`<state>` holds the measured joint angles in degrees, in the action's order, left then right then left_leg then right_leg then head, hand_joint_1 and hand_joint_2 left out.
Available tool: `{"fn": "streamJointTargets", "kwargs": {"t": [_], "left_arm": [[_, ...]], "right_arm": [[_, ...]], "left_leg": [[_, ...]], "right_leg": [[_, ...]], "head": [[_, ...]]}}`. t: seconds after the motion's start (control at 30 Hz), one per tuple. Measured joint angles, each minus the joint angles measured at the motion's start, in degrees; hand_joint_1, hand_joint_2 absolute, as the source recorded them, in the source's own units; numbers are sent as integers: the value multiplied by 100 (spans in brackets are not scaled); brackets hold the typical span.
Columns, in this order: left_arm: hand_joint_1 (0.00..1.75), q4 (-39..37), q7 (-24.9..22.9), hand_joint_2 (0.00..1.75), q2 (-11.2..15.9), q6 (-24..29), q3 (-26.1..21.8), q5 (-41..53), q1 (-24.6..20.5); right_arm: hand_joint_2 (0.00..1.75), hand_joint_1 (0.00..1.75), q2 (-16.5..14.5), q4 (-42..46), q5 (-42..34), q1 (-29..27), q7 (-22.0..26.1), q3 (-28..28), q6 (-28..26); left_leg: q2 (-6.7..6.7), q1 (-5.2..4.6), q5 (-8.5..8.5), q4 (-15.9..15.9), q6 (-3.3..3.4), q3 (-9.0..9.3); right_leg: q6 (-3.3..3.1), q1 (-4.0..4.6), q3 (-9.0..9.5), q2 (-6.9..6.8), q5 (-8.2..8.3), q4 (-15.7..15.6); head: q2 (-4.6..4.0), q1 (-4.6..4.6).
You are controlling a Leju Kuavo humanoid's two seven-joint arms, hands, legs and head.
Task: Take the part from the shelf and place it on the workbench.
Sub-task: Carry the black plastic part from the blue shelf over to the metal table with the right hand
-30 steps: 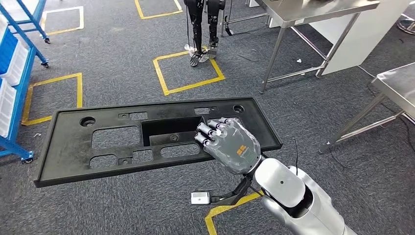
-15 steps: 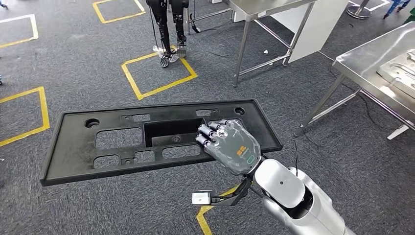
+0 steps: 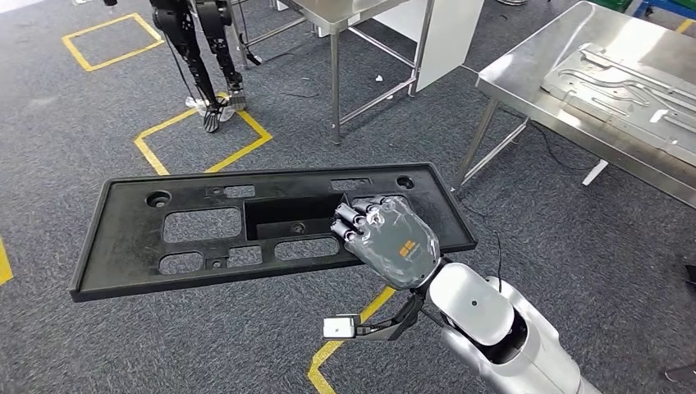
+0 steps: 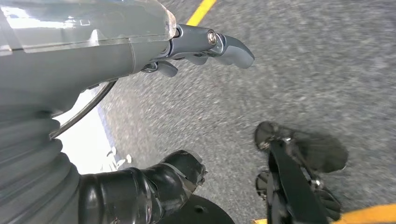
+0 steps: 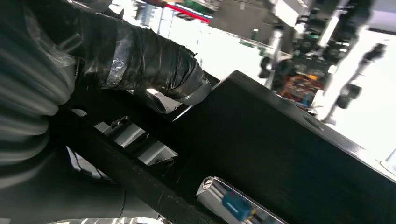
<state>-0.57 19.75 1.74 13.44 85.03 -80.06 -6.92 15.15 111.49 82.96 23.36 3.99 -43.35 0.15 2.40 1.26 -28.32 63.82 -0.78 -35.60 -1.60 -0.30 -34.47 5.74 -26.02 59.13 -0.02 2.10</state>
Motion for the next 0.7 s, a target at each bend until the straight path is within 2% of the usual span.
{"fn": "streamJointTargets", "kwargs": {"t": [0.03, 0.07, 0.1, 0.13, 0.17, 0.2, 0.23, 0.27, 0.3, 0.33, 0.37, 0.4, 0.43, 0.5, 0.53, 0.57, 0.6, 0.67, 0.7], "left_arm": [[0, 0, -6, 175, 5, 1, 0, 0, -2], [0, 0, -10, 175, 10, 0, -1, 0, -6], [0, 0, -12, 175, 12, -1, -1, 0, -15], [0, 0, -12, 175, 12, -1, -2, 1, -25], [0, 1, -12, 175, 10, -2, -2, 1, -33], [0, 1, -11, 175, 9, -3, -3, 1, -37], [0, 1, -11, 175, 9, -3, -3, 1, -33], [0, 1, -11, 175, 9, -4, -3, 0, -29], [0, 1, -14, 175, 11, -4, -3, 0, -22], [0, 1, -19, 175, 14, -3, -3, 0, -15], [0, 0, -24, 175, 17, -2, -3, 0, -11], [0, 0, -28, 175, 19, -2, -3, 0, -10], [0, 0, -31, 175, 20, -2, -3, 0, -10], [0, 0, -33, 175, 21, -4, -3, 0, -11], [0, 0, -34, 175, 21, -5, -3, 0, -14], [0, 0, -36, 175, 21, -5, -3, 0, -18], [0, 0, -36, 175, 21, -5, -4, 0, -24], [0, 0, -36, 175, 20, -4, -5, 0, -41], [0, 0, -36, 175, 20, -4, -5, 0, -47]], "right_arm": [[175, 175, 1, -7, 0, -6, -1, 1, -3], [175, 175, 1, -17, 2, -14, -2, 1, -7], [175, 175, 2, -30, 5, -25, -4, 1, -10], [175, 175, 3, -43, 10, -36, -6, 1, -12], [175, 175, 4, -52, 13, -45, -8, 1, -13], [175, 175, 5, -61, 15, -45, -8, 1, -13], [175, 175, 5, -69, 17, -40, -8, 1, -13], [175, 175, 6, -78, 19, -37, -8, 1, -13], [175, 175, 6, -89, 20, -35, -9, 1, -12], [175, 175, 6, -103, 23, -40, -9, -1, -10], [175, 175, 6, -119, 26, -49, -9, -2, -8], [175, 175, 6, -135, 29, -58, -9, -4, -7], [175, 175, 8, -152, 32, -62, -9, -5, -4], [175, 175, 13, -178, 41, -65, -15, -5, -3], [175, 175, 15, -185, 49, -63, -19, -5, -2], [175, 175, 15, -190, 62, -60, -24, -5, -2], [175, 175, 15, -194, 77, -57, -29, -5, -2], [175, 175, 15, -209, 106, -58, -41, -4, 2], [175, 175, 15, -215, 116, -62, -45, -3, 4]], "left_leg": [[131, 6, 99, -278, 16, 116], [228, 2, 115, -417, 34, 175], [250, -8, 90, -444, 56, 194], [186, -17, 102, -465, 83, 208], [109, -12, 118, -498, 120, 224], [27, -2, 137, -540, 165, 249], [-59, 7, 154, -581, 206, 272], [-143, 9, 161, -611, 243, 290], [-221, -1, 156, -622, 266, 300], [-303, -9, 145, -622, 275, 304], [-383, -12, 132, -621, 278, 309], [-461, -14, 117, -618, 273, 318], [-536, -15, 98, -614, 264, 335], [-665, -18, 52, -608, 229, 388], [-725, -30, 27, -604, 202, 415], [-779, -39, 8, -606, 170, 438], [-833, -49, -8, -612, 137, 458], [-952, -54, -39, -632, 68, 499], [-918, -47, -80, -604, 36, 515]], "right_leg": [[31, -9, -24, 75, -18, 34], [67, -22, -51, 136, -25, 53], [105, -36, -74, 201, -19, 54], [145, -49, -91, 275, -4, 42], [176, -51, -98, 265, -1, 41], [200, -35, -126, 142, -37, 91], [219, -18, -204, -45, -131, 243], [232, -10, -336, -267, -280, 514], [247, -9, -521, -435, -457, 874], [264, -23, -717, -502, -604, 1248], [278, -39, -857, -529, -669, 1507], [289, -51, -897, -548, -630, 1569], [292, -58, -808, -580, -487, 1392], [260, -36, -380, -772, -126, 594], [233, -10, -196, -881, -10, 244], [205, 18, -89, -954, 36, 40], [180, 43, -62, -971, 26, -27], [130, 39, -55, -829, 43, -52], [101, 22, -29, -757, 57, -89]], "head": [[0, -1], [0, 1], [0, 0], [0, 1], [0, 2], [0, 14], [0, 26], [0, 38], [0, 50], [0, 49], [0, 49], [0, 49], [0, 50], [0, 50], [0, 51], [0, 51], [0, 52], [0, 51], [0, 51]]}}
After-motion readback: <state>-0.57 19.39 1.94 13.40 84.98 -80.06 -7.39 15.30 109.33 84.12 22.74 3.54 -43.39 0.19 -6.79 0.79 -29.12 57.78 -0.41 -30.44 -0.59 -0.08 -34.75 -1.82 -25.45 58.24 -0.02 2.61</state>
